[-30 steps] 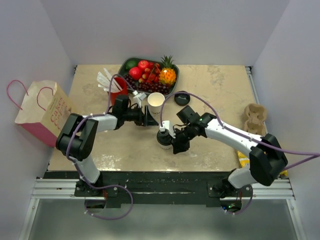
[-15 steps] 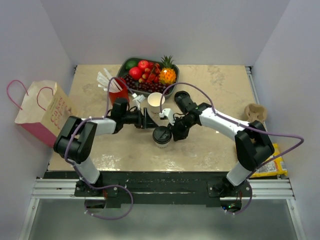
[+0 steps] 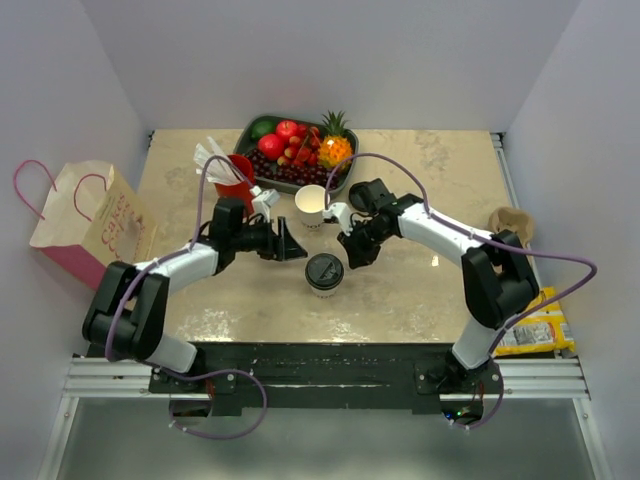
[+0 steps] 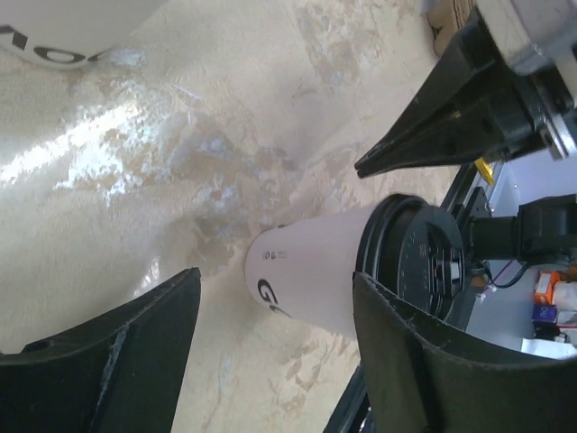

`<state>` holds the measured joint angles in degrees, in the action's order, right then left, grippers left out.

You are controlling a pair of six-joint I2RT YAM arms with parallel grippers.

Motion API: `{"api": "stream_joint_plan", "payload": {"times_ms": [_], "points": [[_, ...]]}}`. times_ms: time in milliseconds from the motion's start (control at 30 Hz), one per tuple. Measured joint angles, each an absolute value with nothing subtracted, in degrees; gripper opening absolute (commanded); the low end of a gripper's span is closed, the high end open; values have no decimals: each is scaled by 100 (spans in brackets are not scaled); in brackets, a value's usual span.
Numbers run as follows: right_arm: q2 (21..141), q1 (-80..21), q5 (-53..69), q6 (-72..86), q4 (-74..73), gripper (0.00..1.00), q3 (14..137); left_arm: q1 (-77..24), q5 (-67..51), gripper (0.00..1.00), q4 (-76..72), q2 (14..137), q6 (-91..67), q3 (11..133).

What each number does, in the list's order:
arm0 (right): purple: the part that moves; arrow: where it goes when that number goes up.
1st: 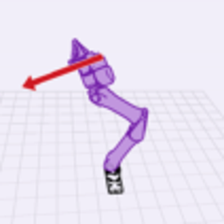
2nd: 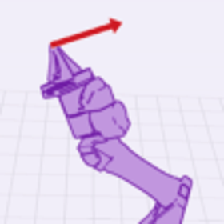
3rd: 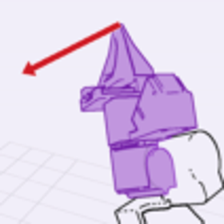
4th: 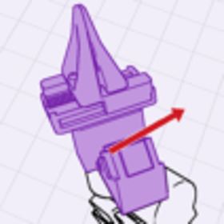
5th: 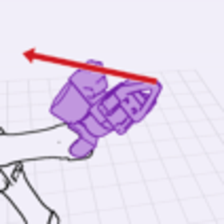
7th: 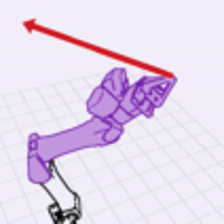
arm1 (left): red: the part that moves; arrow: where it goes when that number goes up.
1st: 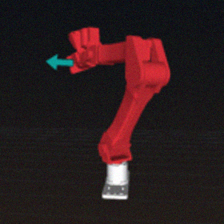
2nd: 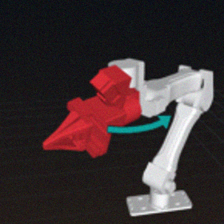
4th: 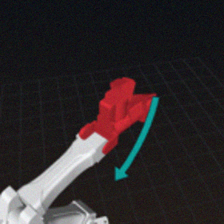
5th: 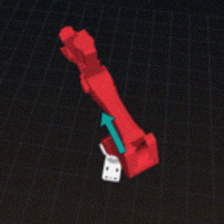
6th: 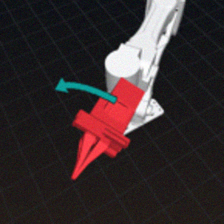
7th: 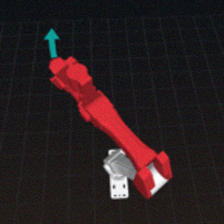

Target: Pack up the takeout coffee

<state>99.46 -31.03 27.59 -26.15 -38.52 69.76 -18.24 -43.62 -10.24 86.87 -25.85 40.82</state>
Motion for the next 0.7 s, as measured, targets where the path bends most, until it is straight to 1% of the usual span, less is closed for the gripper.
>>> {"api": "stream_joint_plan", "payload": {"times_ms": [100, 200, 333, 433, 533, 700], "points": [[9800, -3072, 2781, -2620, -3948, 6, 6875, -1809, -4211, 76, -985, 8206, -2547, 3765], [9426, -3072, 2864, -2663, -4117, 6, 6648, -1806, -4018, 76, -980, 8101, -2473, 3721], [8956, -3299, 2976, -2873, -4414, 6, 6549, -1806, -3815, 75, -1000, 8617, -2416, 4047], [8783, -3929, 2976, -3039, -4440, 5, 6554, -1806, -3747, 74, -1194, 9168, -2425, 4338], [8882, -4429, 3009, -3070, -4460, 4, 6641, -1806, -3774, 74, -1463, 9546, -2445, 4427], [9341, -4394, 2919, -3022, -4364, 2, 6862, -1855, -3957, 73, -1684, 9697, -2447, 4434]]}}
